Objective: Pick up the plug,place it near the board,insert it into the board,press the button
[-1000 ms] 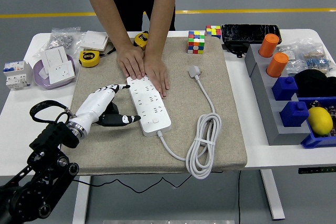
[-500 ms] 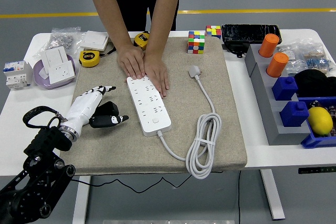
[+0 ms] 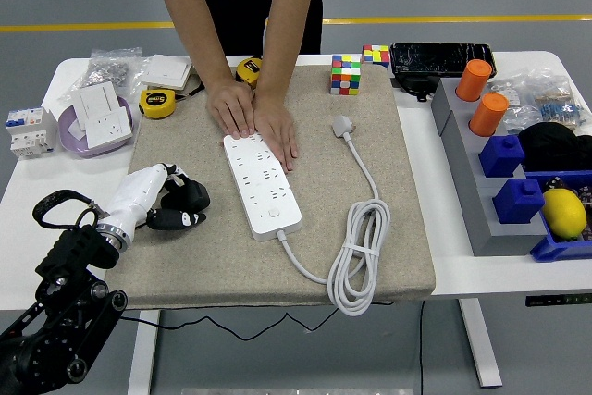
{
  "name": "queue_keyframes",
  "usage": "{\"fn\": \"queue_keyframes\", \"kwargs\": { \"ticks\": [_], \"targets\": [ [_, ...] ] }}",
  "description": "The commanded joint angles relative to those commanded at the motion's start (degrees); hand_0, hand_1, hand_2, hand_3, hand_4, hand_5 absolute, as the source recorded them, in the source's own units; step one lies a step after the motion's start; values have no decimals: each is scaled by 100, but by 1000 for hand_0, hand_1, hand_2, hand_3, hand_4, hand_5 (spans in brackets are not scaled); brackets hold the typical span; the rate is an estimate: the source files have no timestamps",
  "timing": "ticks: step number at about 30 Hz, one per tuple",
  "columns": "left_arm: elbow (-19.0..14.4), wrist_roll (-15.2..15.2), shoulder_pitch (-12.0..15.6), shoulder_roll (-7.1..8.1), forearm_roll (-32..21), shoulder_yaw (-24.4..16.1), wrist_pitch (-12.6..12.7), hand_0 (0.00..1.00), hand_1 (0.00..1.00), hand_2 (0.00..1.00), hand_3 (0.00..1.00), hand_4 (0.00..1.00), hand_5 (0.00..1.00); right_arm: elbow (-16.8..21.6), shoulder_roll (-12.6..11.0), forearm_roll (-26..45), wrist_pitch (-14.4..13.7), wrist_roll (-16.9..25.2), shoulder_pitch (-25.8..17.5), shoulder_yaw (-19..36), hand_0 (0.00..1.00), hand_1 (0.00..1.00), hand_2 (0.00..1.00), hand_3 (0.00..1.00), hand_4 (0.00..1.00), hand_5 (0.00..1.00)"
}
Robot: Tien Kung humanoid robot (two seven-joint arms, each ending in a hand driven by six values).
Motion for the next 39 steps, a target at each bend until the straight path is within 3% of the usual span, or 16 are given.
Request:
{"fn": "queue_keyframes", "kwargs": {
  "ticks": [4, 5, 10, 11, 16, 17, 24, 33, 39],
  "targets": [
    [-28, -16, -6, -5, 0, -16, 51, 576, 501, 411, 442, 985, 154, 0, -4, -11, 2, -5, 2, 10, 819, 714, 721, 761, 998, 963],
    [-32, -17, -10, -7, 0, -20, 60, 491, 373, 349, 368, 789, 97, 0, -4, -12, 2, -4, 3, 12, 819, 714, 719, 762, 998, 968],
    [-61, -50, -25, 18, 0, 5, 129, 491, 373, 349, 368, 789, 97, 0, -3, -13, 3, -3, 7, 9, 819, 714, 719, 762, 998, 968],
    [-66, -52, -29, 21, 0, 12, 130, 453, 324, 313, 345, 709, 87, 0, -2, -13, 3, -3, 7, 9, 819, 714, 720, 762, 998, 970],
    [-167, -58, -76, 55, 0, 123, 116, 453, 324, 313, 345, 709, 87, 0, -3, -8, 1, -4, 18, 1, 819, 714, 720, 762, 998, 970],
    [-202, -62, -92, 64, 0, 161, 118, 439, 316, 302, 348, 654, 57, 0, -6, -3, 0, -4, 22, -3, 819, 714, 720, 762, 998, 976],
    [-320, -85, -432, 108, 0, 620, 112, 436, 312, 299, 346, 655, 59, 0, -13, -1, -3, -9, 43, -19, 818, 715, 719, 762, 998, 984],
    [156, -139, -931, 106, 0, 1120, 219, 434, 313, 297, 345, 657, 64, 0, -5, -30, 3, -32, 52, -41, 818, 714, 719, 762, 998, 987],
    [482, -202, -1111, 82, 0, 1137, 307, 439, 317, 296, 345, 659, 66, 0, -17, -55, 4, -51, 65, -37, 818, 714, 719, 762, 998, 988]
  ]
}}
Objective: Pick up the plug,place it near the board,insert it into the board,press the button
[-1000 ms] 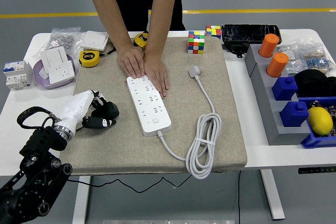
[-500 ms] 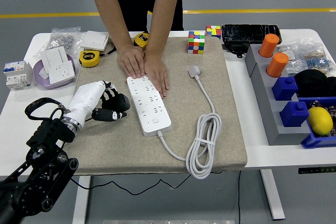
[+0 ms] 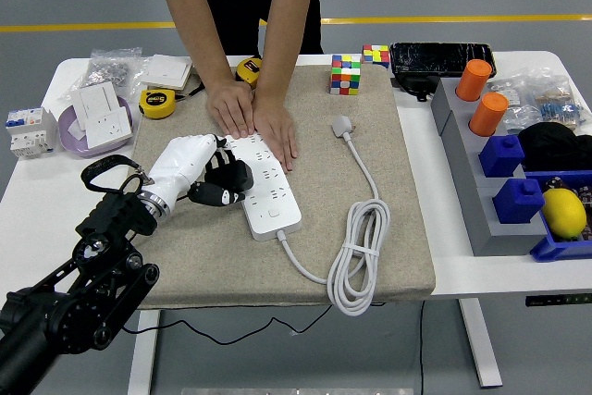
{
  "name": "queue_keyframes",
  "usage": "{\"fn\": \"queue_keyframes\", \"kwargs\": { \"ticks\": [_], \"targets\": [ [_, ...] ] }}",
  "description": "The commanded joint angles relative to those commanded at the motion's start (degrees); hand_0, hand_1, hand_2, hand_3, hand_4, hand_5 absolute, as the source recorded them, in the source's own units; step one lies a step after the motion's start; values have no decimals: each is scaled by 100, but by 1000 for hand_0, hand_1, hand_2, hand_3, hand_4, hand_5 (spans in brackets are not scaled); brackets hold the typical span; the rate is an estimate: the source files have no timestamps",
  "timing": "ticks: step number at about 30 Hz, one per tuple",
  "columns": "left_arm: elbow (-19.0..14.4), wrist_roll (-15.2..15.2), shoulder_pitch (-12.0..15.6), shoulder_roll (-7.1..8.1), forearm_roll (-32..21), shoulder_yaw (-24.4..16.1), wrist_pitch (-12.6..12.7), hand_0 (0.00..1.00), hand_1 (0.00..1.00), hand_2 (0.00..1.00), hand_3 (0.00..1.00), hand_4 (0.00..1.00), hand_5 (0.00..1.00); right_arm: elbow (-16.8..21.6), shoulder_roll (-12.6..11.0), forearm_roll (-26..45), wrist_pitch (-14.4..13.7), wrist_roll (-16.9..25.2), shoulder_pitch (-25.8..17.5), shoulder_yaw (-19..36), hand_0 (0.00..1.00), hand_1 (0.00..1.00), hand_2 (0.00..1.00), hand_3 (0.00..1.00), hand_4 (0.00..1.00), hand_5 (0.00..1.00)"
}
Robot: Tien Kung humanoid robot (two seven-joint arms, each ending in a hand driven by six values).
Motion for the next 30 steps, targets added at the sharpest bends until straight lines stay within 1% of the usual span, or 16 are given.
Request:
{"fn": "queue_keyframes", "kwargs": {
  "ticks": [8, 26, 30],
  "targets": [
    [188, -41, -46, 9, 0, -73, 51, 437, 323, 296, 345, 660, 73, 0, -3, 7, 0, -1, 2, -13, 815, 714, 719, 761, 998, 988],
    [250, -60, -93, -102, 0, -41, 68, 438, 328, 295, 346, 661, 73, 0, -7, -12, 2, -4, 12, 13, 812, 714, 719, 760, 998, 989],
    [279, -62, -91, -95, 0, -38, 65, 438, 328, 295, 346, 661, 73, 0, -11, 17, -3, 7, 24, -10, 812, 714, 719, 760, 998, 989]
  ]
}}
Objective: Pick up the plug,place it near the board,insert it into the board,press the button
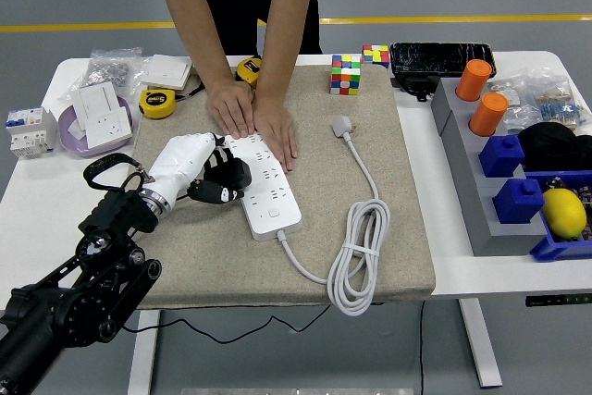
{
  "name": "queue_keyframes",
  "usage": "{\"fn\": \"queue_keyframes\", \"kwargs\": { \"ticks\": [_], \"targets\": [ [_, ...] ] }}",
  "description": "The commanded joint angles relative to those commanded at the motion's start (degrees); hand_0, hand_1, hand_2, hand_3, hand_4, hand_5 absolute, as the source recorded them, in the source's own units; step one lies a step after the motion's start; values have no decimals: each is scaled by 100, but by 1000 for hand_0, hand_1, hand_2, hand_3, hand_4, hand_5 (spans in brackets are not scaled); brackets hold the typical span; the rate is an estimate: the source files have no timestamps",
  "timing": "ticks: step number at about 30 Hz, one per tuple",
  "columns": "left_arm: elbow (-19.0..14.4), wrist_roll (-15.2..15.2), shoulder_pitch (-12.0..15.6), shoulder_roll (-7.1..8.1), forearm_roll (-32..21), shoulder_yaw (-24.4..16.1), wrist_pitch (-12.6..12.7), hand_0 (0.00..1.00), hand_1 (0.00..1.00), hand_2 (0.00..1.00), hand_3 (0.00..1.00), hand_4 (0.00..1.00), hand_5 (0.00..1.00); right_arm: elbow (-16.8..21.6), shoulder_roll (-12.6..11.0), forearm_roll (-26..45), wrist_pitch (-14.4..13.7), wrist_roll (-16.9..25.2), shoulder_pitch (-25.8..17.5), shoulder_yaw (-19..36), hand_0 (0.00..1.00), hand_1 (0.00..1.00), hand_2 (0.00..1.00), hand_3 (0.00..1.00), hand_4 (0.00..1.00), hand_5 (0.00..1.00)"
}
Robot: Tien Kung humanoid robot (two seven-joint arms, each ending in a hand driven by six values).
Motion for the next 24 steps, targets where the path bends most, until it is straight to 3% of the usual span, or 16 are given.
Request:
{"fn": "queue_keyframes", "kwargs": {
  "ticks": [24],
  "targets": [
    [42, 1, -27, 58, 0, 168, -71, 441, 335, 296, 348, 665, 68, 0, -6, 6, -5, 2, 7, 12, 812, 714, 719, 760, 998, 990]
  ]
}}
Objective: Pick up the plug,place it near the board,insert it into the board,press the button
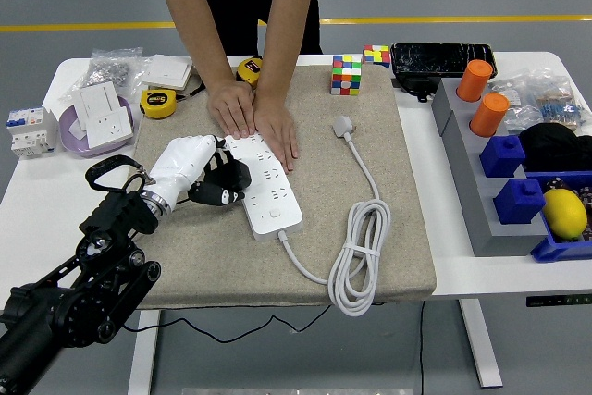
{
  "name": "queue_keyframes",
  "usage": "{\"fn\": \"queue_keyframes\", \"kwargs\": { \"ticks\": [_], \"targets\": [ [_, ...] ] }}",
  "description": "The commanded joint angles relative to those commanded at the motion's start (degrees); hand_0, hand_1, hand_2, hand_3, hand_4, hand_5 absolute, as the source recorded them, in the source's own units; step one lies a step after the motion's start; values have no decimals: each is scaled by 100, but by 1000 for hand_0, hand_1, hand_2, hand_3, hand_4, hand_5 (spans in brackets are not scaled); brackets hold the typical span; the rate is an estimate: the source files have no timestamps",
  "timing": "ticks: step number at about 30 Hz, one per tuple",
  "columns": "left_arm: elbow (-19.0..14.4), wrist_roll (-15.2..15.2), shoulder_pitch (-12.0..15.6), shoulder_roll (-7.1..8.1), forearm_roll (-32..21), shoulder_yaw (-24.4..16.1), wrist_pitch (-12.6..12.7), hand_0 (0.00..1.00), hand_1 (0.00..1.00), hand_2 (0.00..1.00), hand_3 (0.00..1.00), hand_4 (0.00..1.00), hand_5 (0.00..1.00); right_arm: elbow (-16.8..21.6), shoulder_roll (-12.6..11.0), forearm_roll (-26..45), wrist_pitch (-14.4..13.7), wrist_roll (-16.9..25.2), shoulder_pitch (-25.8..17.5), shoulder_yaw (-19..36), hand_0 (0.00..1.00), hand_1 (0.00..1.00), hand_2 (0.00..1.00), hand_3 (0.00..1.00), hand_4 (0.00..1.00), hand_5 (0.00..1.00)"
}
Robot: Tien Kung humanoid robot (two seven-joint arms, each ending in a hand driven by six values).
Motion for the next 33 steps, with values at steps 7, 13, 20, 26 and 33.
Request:
{"fn": "queue_keyframes", "kwargs": {
  "ticks": [7, 13, 20, 26, 33],
  "targets": [
    [-25, -7, 12, -1, 0, 46, -71, 441, 337, 296, 348, 666, 69, 0, 5, -4, 1, -1, -6, 7, 812, 714, 719, 761, 998, 989],
    [-39, -18, 1, 5, 0, 17, -154, 466, 461, 423, 419, 773, 91, 0, 1, 10, 0, 8, -5, -2, 813, 714, 719, 760, 998, 990],
    [-52, -16, -18, 20, 0, -2, -272, 585, 721, 685, 637, 998, 248, 0, -7, -16, 5, -4, -4, 30, 812, 714, 718, 760, 998, 991],
    [-71, -9, -20, 24, 0, -44, -362, 649, 780, 739, 775, 998, 301, 0, -4, -14, 3, 4, -4, 29, 812, 714, 719, 760, 998, 990],
    [-124, 12, -31, 47, 0, -104, -451, 689, 806, 764, 817, 998, 323, 0, -12, -16, 5, 5, -11, 40, 811, 714, 719, 761, 998, 990]
  ]
}}
